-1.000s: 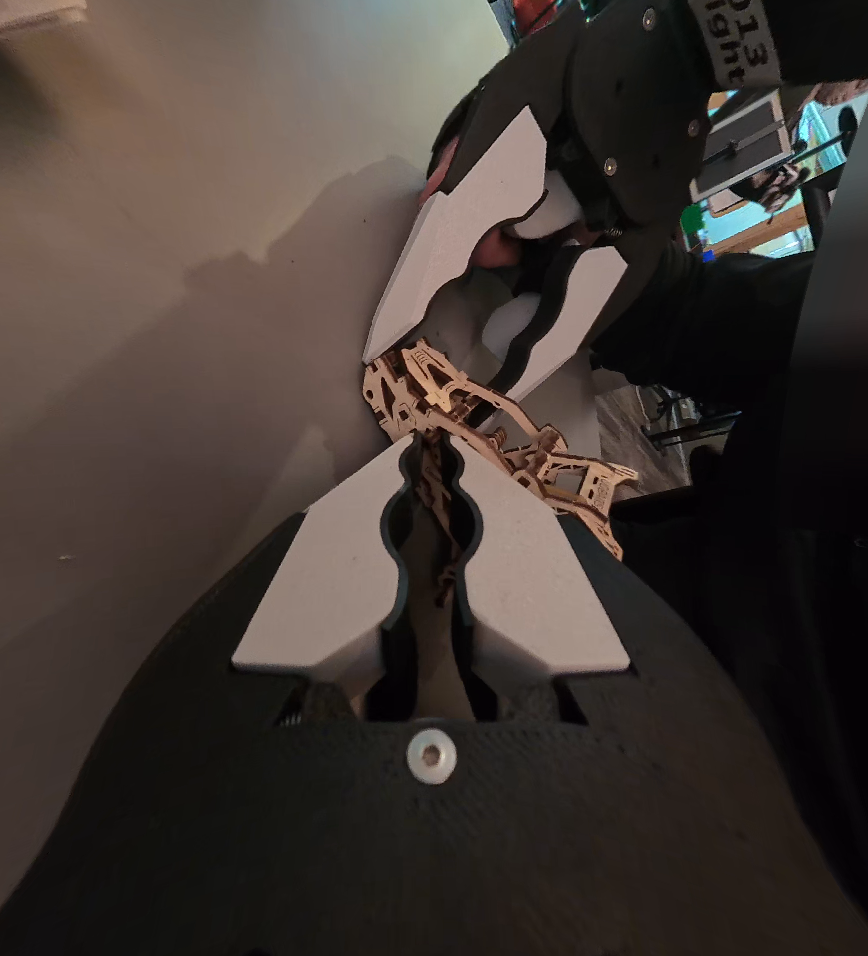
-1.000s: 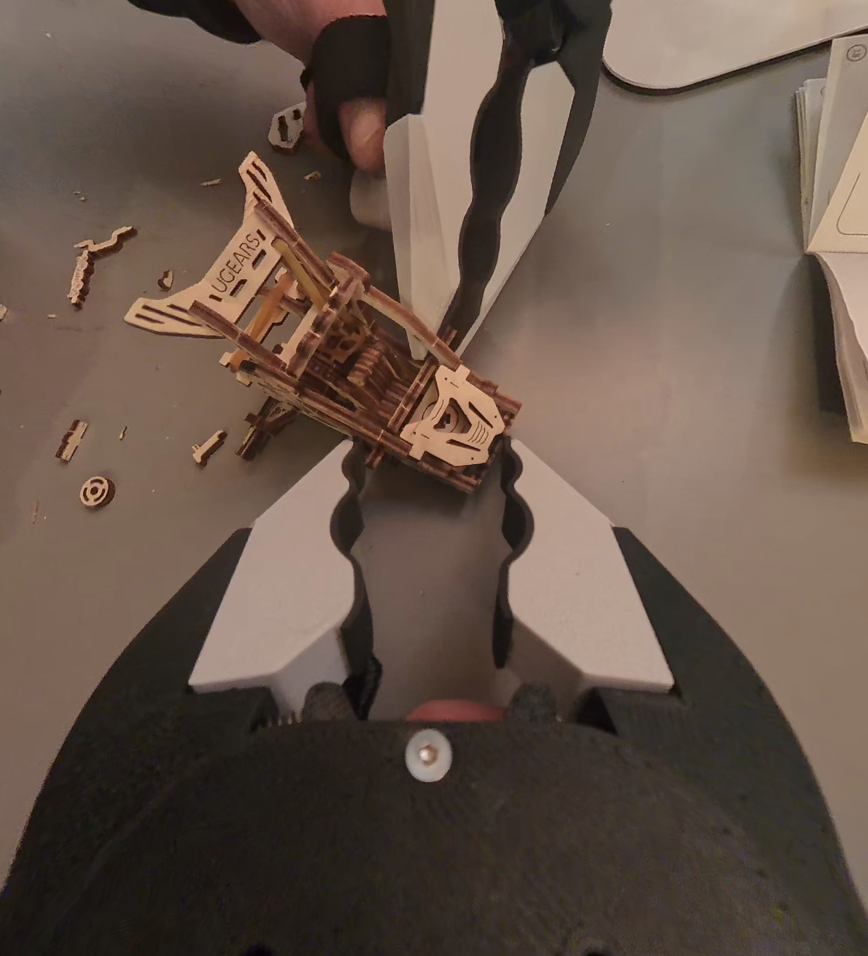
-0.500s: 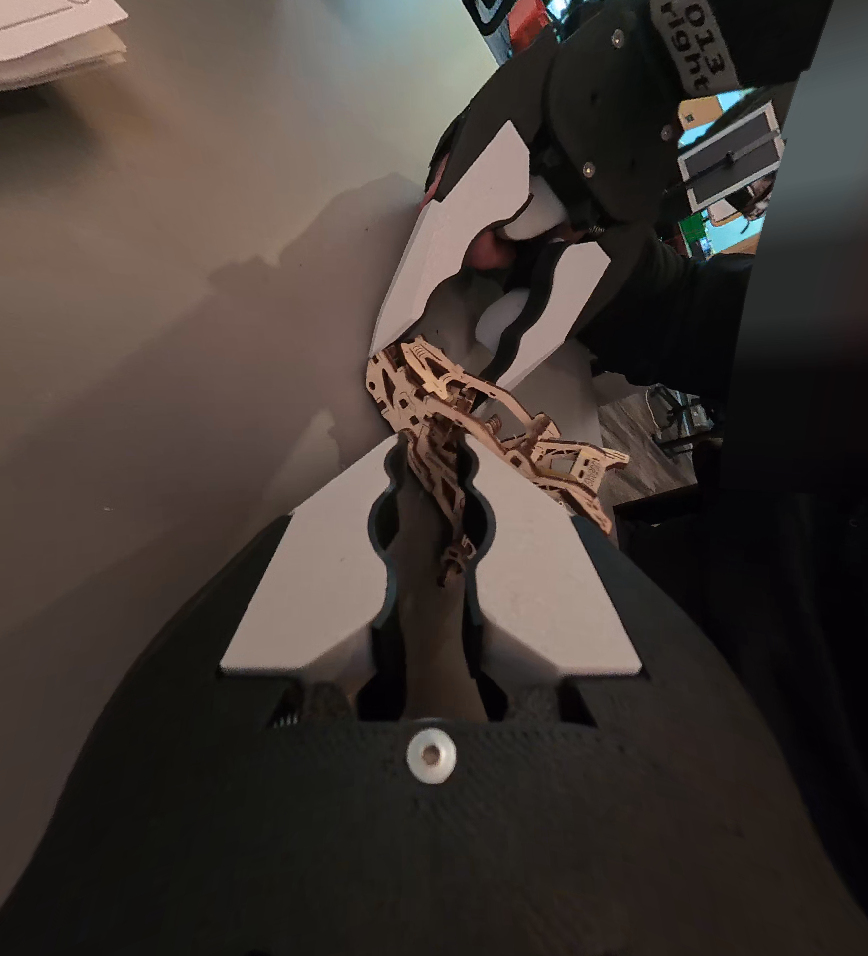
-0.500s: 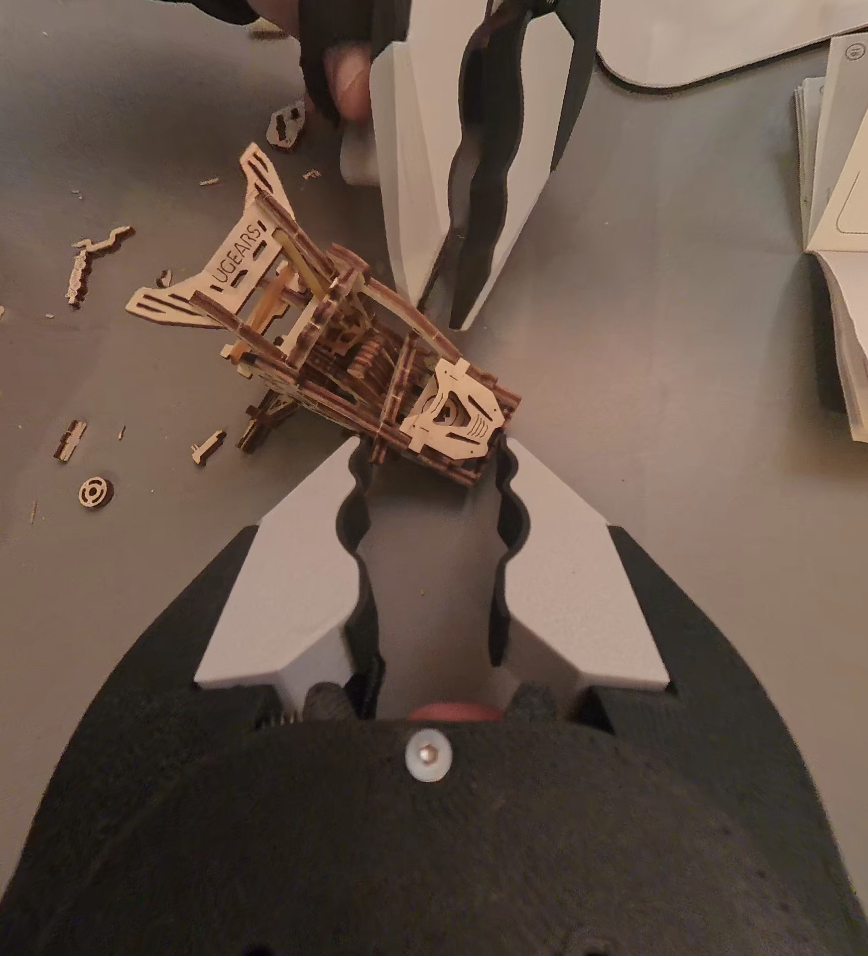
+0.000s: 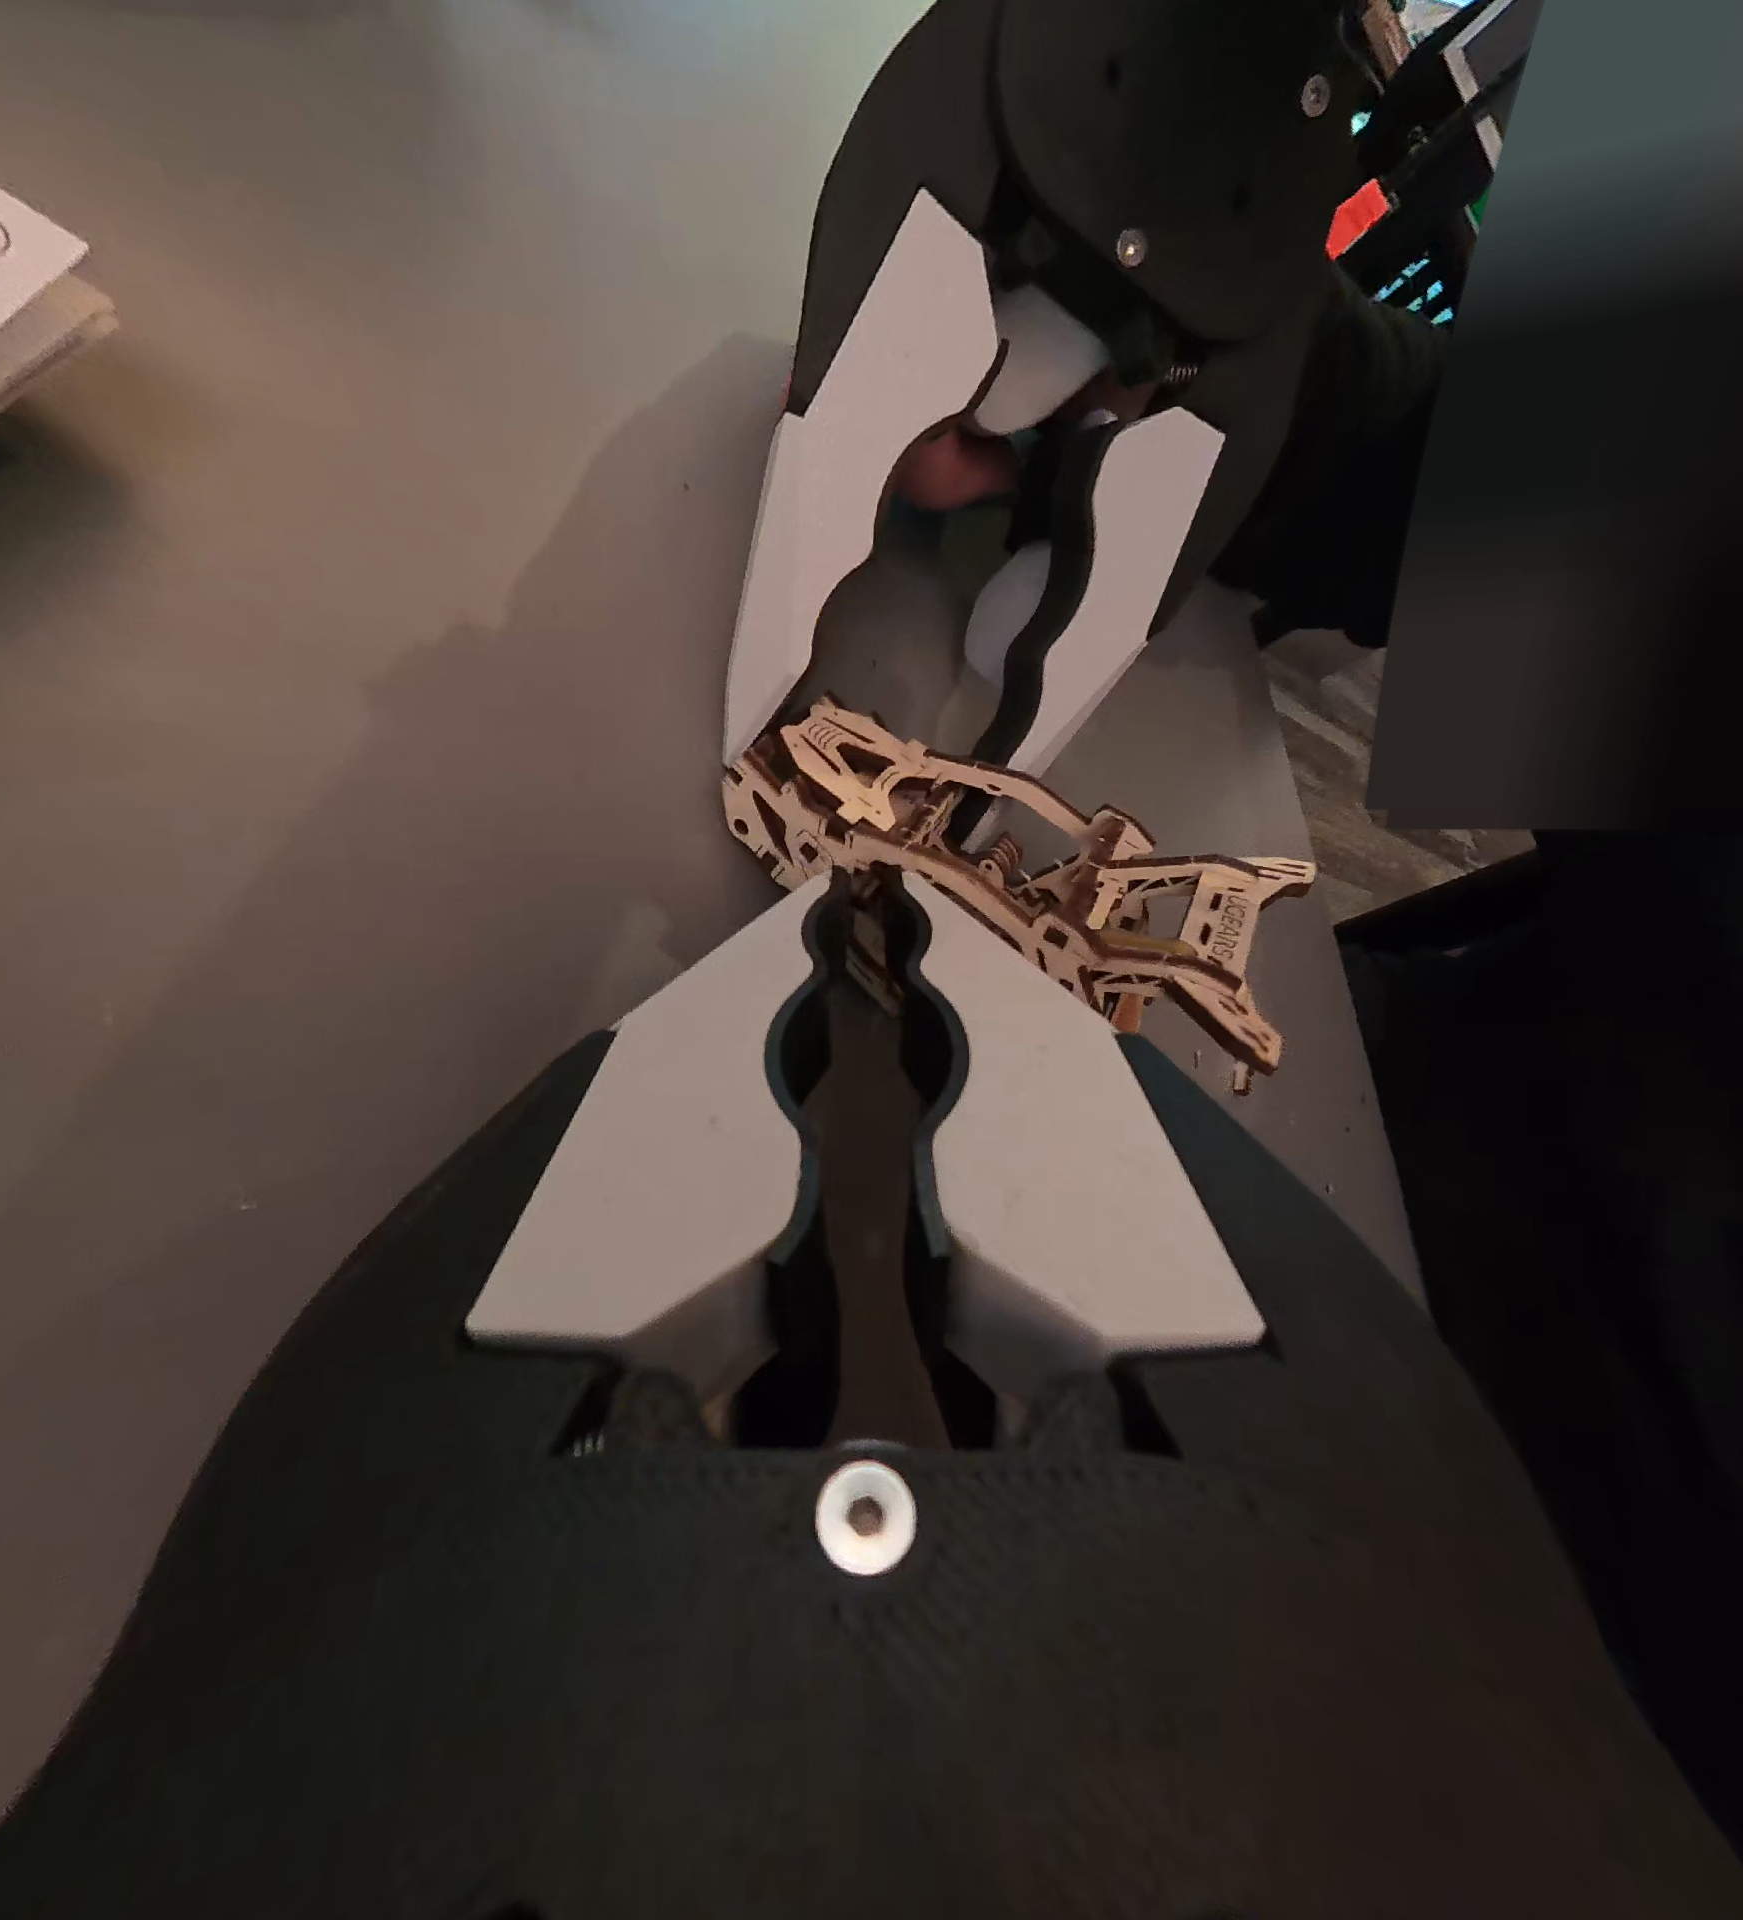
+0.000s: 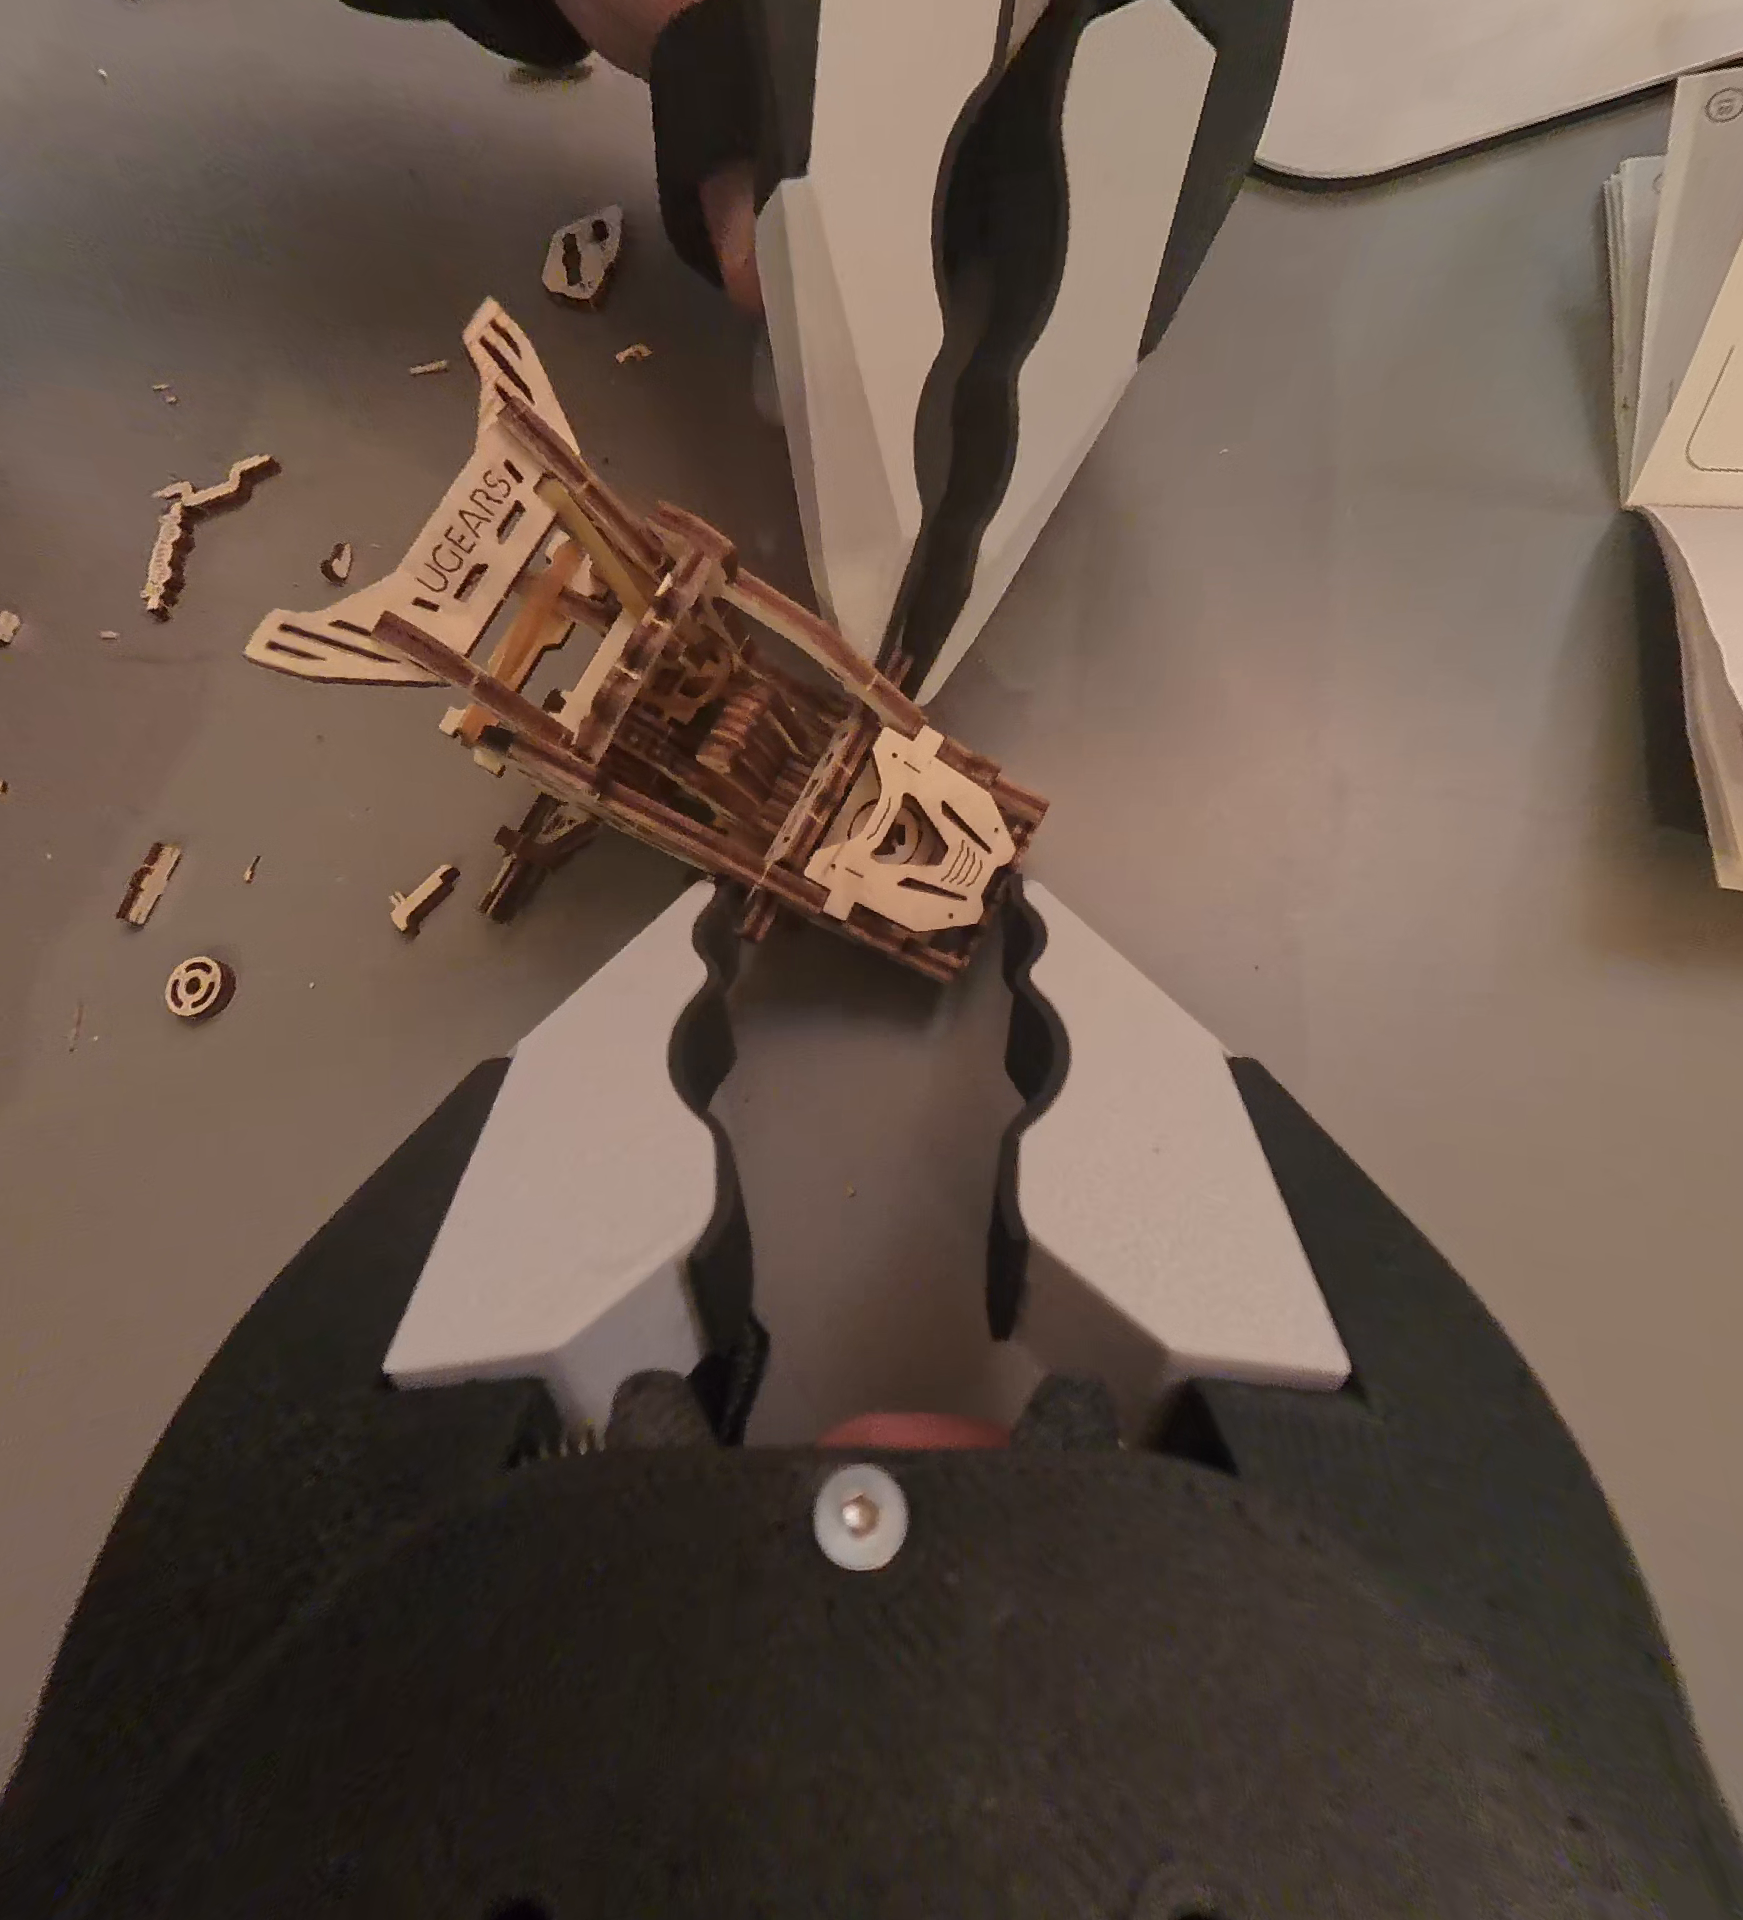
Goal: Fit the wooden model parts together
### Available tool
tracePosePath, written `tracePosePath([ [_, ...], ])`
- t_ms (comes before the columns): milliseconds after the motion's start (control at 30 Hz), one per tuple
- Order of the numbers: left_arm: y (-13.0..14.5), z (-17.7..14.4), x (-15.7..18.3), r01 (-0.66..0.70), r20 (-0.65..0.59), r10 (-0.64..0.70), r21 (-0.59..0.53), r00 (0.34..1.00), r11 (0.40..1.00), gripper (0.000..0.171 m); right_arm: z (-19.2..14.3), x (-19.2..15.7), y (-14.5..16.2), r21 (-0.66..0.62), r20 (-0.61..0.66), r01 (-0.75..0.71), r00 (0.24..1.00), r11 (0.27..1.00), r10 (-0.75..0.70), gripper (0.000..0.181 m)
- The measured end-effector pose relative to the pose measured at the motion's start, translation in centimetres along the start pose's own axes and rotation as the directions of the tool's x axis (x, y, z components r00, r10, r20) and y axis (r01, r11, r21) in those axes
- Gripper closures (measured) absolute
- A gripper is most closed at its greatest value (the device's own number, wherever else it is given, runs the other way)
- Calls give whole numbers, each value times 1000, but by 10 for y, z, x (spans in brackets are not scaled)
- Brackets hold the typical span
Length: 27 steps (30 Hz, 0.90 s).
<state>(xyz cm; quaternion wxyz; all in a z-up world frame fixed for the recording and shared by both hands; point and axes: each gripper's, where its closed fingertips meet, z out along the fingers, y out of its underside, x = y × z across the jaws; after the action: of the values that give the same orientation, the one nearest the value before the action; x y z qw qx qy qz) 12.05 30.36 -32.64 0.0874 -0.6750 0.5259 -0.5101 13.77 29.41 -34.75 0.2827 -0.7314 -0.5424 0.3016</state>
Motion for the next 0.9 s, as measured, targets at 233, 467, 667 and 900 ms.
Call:
tracePosePath([
  [233,2,1,-1,21,-15,-21,-8,1000,1000,169,1,0,0,-1,4,2,1000,1000,-2,131],
  [467,-2,3,5,-74,3,74,22,997,997,170,2,-2,-1,-4,14,7,1000,1000,-7,125],
  [667,-7,5,7,-144,29,143,47,989,988,170,3,-3,-1,-4,27,9,1000,1000,-9,124],
  [900,-7,3,6,-185,84,180,55,980,981,169,3,-3,-2,-5,28,10,1000,1000,-10,123],
])
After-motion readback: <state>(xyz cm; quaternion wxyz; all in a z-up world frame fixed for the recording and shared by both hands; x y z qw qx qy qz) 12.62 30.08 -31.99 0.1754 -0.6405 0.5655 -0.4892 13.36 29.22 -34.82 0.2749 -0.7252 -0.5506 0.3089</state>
